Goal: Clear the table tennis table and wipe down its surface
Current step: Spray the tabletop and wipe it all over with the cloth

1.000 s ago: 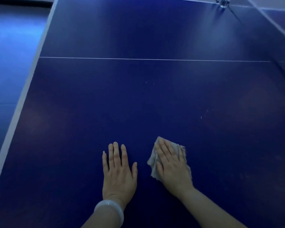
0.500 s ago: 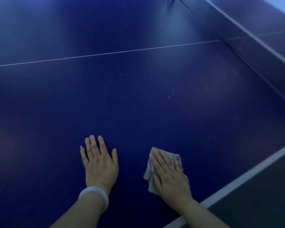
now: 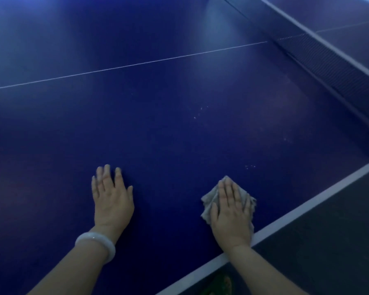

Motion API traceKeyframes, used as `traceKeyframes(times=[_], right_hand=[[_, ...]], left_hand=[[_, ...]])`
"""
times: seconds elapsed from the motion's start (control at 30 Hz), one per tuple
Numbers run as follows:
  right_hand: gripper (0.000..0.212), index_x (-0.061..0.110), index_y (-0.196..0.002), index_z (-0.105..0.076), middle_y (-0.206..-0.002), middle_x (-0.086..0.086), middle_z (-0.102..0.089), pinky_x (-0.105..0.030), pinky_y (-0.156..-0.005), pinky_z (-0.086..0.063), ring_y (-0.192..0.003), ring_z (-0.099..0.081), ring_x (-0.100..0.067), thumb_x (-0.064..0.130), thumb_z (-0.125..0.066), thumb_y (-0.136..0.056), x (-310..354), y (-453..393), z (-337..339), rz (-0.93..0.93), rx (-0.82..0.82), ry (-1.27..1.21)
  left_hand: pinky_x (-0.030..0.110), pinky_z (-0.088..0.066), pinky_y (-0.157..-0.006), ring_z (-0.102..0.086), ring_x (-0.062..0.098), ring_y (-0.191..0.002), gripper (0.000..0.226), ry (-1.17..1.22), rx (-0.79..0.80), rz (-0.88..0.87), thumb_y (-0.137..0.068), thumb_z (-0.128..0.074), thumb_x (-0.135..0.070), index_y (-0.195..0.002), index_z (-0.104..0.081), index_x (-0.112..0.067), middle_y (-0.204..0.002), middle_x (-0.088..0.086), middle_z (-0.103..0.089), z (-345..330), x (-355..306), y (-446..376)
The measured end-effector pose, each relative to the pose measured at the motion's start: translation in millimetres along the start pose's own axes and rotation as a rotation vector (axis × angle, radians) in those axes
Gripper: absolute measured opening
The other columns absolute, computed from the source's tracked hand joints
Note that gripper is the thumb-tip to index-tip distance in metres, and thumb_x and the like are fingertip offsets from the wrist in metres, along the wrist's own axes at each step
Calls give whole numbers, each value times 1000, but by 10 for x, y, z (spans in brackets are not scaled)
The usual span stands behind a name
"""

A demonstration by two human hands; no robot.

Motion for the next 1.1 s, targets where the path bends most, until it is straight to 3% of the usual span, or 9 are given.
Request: traceKeyframes(times=[0.13, 0.33, 0.4, 0.5, 0.6, 0.77, 0.9, 0.97, 1.1], right_hand=[[64, 21, -157, -6, -164, 5, 5, -49, -120, -3, -151, 10, -11, 45, -13, -98, 19, 103, 41, 185, 2, 2], [60, 25, -156, -20, -165, 7, -9, -49, -116, -12, -151, -8, -11, 42, -34, -100, -550, 187, 45, 503, 32, 20], [60, 28, -157, -13, -165, 12, -2, -47, -118, -5, -151, -4, -8, 43, -28, -100, -973, -44, 117, 399, 1, 25], [60, 28, -155, -4, -163, 13, 6, -46, -122, 1, -150, 6, -6, 46, -11, -98, -1653, -361, 226, -32, -15, -57], [63, 23, -155, 0, -163, 6, 11, -50, -122, 1, -150, 11, -10, 46, -4, -96, -1696, -357, 228, -259, -51, -56], [63, 14, -153, -27, -164, -6, -16, -56, -115, -15, -151, -17, -24, 41, -31, -97, -713, -137, 103, 310, -51, 0], [59, 21, -155, -21, -164, 2, -11, -51, -119, 0, -152, -10, -16, 42, -28, -100, -751, -575, 223, 656, -26, 111], [59, 26, -156, -6, -163, 7, 2, -43, -119, 15, -152, -4, -12, 42, -17, -100, -1177, -1000, 310, 520, 16, 120], [62, 26, -157, -1, -163, 9, 12, -50, -122, 1, -150, 9, -11, 47, -2, -99, -2170, -1375, 437, -229, -10, -110]], left_hand=[[42, 5, -122, 0, 30, -150, 63, 76, 12, -165, -99, -42, -34, -152, -23, -7, -161, 18, -10, -95, -989, 3], [47, 10, -121, 15, 29, -149, 76, 56, 94, -9, -98, -16, -54, -154, 4, -7, -161, 18, 11, -489, -1706, 112], [48, 10, -120, 16, 30, -149, 77, 0, 67, 0, -97, -11, -55, -154, 7, -6, -161, 18, 13, -540, -1712, 139], [49, 9, -121, 15, 30, -149, 76, -8, 62, 9, -97, -11, -53, -154, 5, -5, -161, 19, 12, -572, -1713, 129], [48, 8, -121, 15, 29, -149, 74, -31, 77, 19, -97, -9, -51, -154, 6, -6, -161, 18, 12, -559, -1730, 129], [46, 11, -121, 18, 26, -148, 78, -58, 84, 34, -90, 6, -53, -154, 8, -8, -161, 16, 15, -532, -1741, 126], [45, 9, -121, 14, 26, -149, 78, -50, 56, 37, -91, 1, -53, -155, 0, -8, -162, 15, 9, -532, -1739, 122], [45, 8, -121, 12, 26, -150, 77, -37, 46, 33, -93, -4, -52, -155, -4, -7, -162, 16, 6, -536, -1737, 120], [44, 11, -121, 15, 25, -149, 76, -41, 51, 35, -93, -4, -52, -155, -2, -9, -162, 15, 8, -547, -1717, 123]])
Point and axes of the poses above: each hand's wrist, its own y-axis away from the middle knuckle, its own z-axis out of the back of the hand, x = y × z, the point moved 6 cm from there along -y, towards the middle knuckle
